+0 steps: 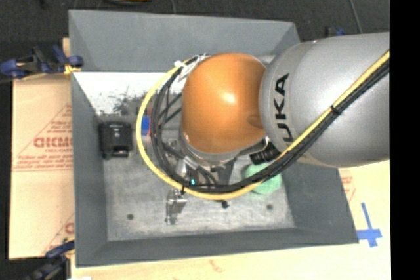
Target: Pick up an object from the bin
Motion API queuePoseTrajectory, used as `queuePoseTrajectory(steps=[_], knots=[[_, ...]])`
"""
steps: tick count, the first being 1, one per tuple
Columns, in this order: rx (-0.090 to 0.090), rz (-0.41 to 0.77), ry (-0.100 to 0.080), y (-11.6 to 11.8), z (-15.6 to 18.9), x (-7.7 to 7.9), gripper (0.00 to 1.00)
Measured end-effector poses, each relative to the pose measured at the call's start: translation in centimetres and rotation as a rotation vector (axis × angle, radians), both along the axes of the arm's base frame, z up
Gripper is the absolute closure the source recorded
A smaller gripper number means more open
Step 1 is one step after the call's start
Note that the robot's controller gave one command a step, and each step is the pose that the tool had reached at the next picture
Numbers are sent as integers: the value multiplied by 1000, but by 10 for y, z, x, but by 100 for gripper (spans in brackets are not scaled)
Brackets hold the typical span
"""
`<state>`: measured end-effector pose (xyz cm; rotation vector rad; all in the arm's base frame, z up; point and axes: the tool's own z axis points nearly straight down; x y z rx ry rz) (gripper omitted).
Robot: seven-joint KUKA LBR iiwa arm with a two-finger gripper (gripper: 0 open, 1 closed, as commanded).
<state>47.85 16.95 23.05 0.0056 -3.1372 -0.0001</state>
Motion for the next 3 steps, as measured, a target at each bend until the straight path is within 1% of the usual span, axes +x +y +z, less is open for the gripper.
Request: queuePoseTrajectory(steps=[1, 2, 3], knots=[[1, -4, -7, -1, 3, 2, 0], [2, -78, -12, -52, -75, 28, 0], [-1, -76, -14, -97, -67, 80, 0]])
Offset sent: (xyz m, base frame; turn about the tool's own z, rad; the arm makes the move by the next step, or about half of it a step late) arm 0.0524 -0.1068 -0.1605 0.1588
